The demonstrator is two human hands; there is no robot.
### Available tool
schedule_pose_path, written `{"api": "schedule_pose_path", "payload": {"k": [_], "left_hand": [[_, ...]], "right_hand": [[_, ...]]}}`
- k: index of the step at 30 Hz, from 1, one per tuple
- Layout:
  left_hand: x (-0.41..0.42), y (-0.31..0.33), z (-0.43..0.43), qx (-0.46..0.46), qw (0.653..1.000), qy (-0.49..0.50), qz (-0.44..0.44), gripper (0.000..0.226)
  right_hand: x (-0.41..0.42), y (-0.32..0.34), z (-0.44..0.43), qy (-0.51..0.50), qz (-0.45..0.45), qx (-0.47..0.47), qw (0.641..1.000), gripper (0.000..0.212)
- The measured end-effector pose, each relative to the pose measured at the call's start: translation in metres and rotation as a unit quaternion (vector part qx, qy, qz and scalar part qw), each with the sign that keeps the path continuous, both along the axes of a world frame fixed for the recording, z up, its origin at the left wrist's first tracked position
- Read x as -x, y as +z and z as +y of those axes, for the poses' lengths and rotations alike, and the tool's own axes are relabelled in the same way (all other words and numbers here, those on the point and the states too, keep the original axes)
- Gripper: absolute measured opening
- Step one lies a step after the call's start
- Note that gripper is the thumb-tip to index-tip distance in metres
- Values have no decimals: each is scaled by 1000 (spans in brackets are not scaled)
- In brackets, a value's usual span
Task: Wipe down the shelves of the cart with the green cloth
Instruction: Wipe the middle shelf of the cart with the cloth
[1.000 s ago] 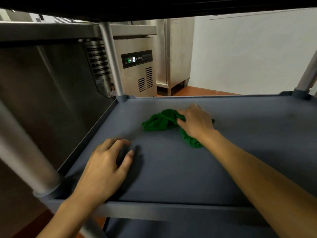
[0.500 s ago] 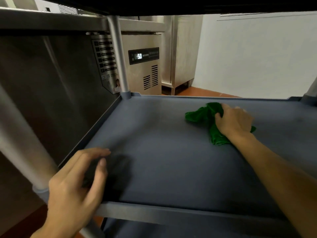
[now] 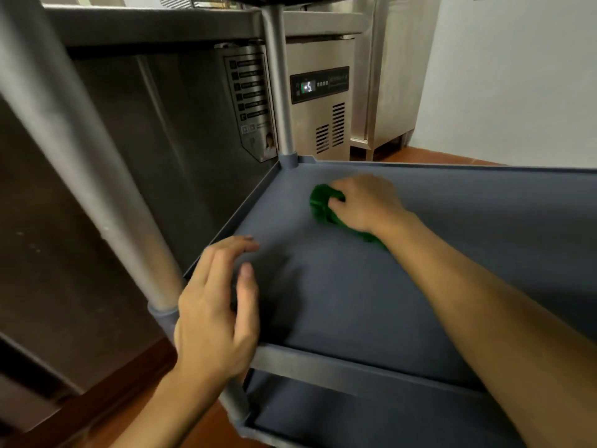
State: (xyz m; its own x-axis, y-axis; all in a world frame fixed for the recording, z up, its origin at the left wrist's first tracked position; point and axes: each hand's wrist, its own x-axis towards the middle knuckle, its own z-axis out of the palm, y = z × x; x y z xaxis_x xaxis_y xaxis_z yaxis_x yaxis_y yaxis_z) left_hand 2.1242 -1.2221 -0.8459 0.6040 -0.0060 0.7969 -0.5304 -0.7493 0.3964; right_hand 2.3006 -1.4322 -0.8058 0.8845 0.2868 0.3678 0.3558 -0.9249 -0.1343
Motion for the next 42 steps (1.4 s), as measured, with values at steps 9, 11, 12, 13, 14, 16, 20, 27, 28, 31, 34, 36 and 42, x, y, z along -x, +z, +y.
{"api": "schedule_pose_path", "payload": {"k": [9,11,12,13,14,16,20,27,28,31,34,36,42], "left_hand": [[-24,-2,-3,40,996,-47,-71,44],[-31,-3,-3,57,994,-54,-80,44],[-34,-2,-3,62,993,-54,-82,44],[-36,-3,-3,65,993,-55,-83,44],[-37,-3,-3,64,993,-56,-82,45],[-39,-3,-3,53,994,-57,-77,45],[-43,-5,-2,9,997,-48,-65,48],[-47,-7,-1,-21,999,-15,-31,51],[-49,-7,-2,-23,999,-7,-26,53],[-55,-7,-5,-32,999,8,-29,56],[-60,-5,-6,-46,998,15,-29,57],[-62,-4,-7,-50,998,16,-19,57],[-74,-4,-11,-46,999,3,8,51]], "right_hand": [[72,14,89,175,91,-40,980,29],[86,14,101,196,135,-28,971,31],[91,15,103,201,155,-40,967,30],[93,16,102,201,178,-71,961,27],[97,18,97,204,203,-110,951,22],[103,17,86,213,236,-163,934,22],[120,17,69,230,232,-156,932,29],[130,17,30,210,227,-136,941,38],[131,16,20,206,229,-137,941,37],[136,13,-20,190,237,-155,940,30],[146,13,-61,167,221,-157,948,40],[156,15,-87,154,223,-158,950,45],[180,17,-160,118,228,-168,952,39]]}}
